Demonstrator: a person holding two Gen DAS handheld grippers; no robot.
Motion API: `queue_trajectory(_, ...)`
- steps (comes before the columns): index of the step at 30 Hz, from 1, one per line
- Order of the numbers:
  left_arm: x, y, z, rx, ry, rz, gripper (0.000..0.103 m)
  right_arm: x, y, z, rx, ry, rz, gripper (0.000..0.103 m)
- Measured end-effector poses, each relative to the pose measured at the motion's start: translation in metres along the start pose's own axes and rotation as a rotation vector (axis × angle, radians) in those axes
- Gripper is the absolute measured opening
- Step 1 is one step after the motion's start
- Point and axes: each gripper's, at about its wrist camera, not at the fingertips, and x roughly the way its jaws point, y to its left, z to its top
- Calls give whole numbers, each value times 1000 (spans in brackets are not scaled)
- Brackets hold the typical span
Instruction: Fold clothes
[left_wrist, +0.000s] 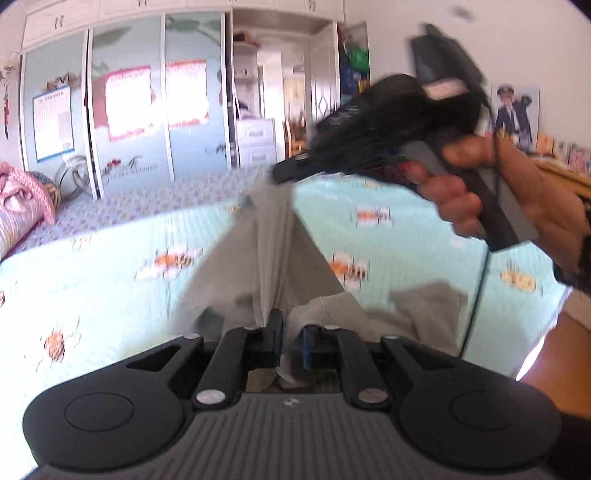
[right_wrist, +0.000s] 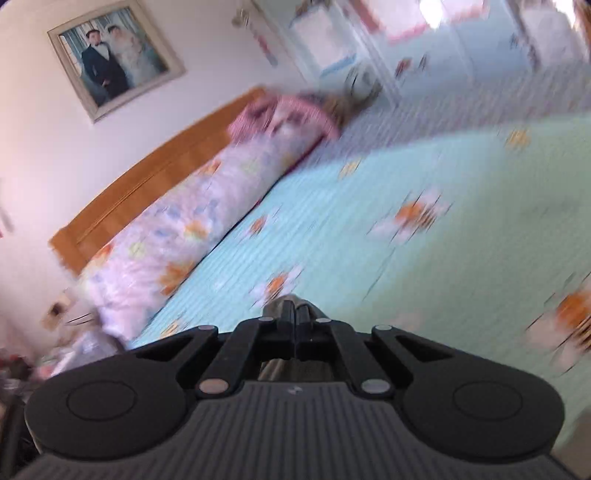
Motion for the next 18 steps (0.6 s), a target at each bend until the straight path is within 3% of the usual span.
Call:
queue_trajectory(1,2,0,4,-5,-9,3,13,-9,1,5,-14,-43,-36,0)
queue_trajectory(5,1,-6,7,-56,-80,-52,51,-63,-11,25,24,-239,-210,0)
queue_trajectory(8,9,-14,3,-53,-52,-66,52,-90,-28,34,-5,-341,-369,0)
queue_trajectory(10,16,-19,0,-42,-9,-56,52,-91,-36,32,-67,-280,-390,0)
queue_trajectory(14,23,-14,-14,-61,62,-21,52,-46,-50,-8,-120,-9,-383,10)
queue_trajectory(16,23,-10,-21,-79,88,-26,52,-18,-52,-34,-91,107,-305,17)
queue_trajectory(18,25,-11,-25,-87,118,-32,52,11,-43,-60,-104,196,-228,31)
